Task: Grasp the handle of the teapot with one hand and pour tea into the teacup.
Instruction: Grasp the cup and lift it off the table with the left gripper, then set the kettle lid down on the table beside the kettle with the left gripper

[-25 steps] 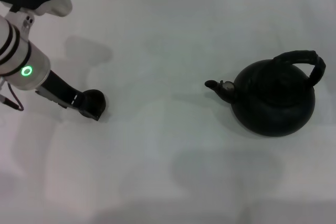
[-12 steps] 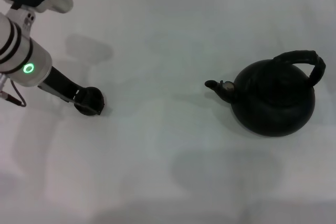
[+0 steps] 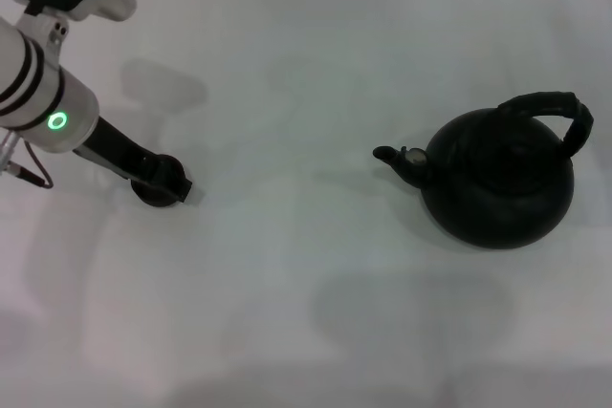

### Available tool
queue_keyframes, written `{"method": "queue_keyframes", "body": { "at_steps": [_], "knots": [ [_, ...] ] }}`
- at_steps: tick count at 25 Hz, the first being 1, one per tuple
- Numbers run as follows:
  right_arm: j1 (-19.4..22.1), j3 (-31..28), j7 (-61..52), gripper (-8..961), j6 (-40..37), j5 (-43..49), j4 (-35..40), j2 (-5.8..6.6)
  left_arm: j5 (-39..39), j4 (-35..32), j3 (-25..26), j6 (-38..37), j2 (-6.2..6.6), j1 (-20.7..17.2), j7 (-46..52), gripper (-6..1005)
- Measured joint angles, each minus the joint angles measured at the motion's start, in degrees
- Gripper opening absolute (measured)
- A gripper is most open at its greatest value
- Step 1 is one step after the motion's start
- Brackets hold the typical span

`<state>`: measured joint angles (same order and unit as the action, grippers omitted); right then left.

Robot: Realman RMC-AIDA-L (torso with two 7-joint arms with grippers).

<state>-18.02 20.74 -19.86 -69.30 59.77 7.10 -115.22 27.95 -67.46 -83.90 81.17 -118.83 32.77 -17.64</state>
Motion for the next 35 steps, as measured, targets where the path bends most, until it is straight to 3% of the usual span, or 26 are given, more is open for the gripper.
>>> {"method": "queue_keyframes", "body": {
  "at_steps": [13,18,22,27,35],
  "knots": [
    [-0.04,0.0,0.0,874,0.13,0.0,0.01,0.0,-0.1,1.83,-0.02,-0.68,0.1,1.08,-0.8,846],
    [-0.07,0.0,0.0,873,0.13,0.0,-0.1,0.0,-0.11,2.16,-0.04,-0.64,0.01,1.55,-0.82,702],
    [-0.09,0.0,0.0,873,0.13,0.0,-0.16,0.0,-0.1,1.52,-0.04,0.03,0.09,2.4,-0.82,702],
    [-0.2,0.22,0.0,873,0.13,-0.01,-0.09,0.0,-0.69,1.2,0.19,1.29,0.26,6.47,-1.24,702],
    [-0.6,0.61,0.0,872,-0.3,0.0,-0.29,-0.05,0.15,7.74,0.0,0.26,-0.14,18.21,-3.02,701]
  ]
}}
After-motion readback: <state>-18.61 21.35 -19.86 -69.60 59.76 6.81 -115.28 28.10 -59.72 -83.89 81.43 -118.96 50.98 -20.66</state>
